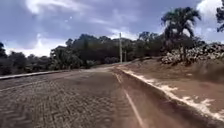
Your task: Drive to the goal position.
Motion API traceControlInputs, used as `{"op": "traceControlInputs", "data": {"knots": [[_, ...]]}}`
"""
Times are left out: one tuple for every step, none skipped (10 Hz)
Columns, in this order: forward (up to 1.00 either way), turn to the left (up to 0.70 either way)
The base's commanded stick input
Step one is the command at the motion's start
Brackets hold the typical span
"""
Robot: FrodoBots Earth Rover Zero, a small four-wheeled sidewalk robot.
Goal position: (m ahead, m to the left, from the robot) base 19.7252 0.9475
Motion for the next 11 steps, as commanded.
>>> {"op": "traceControlInputs", "data": {"knots": [[1.0,0.0],[1.0,0.0],[1.0,0.0],[1.0,0.0],[1.0,0.0],[1.0,0.0],[1.0,0.0],[1.0,0.0],[1.0,0.0],[1.0,0.0],[1.0,0.0]]}}
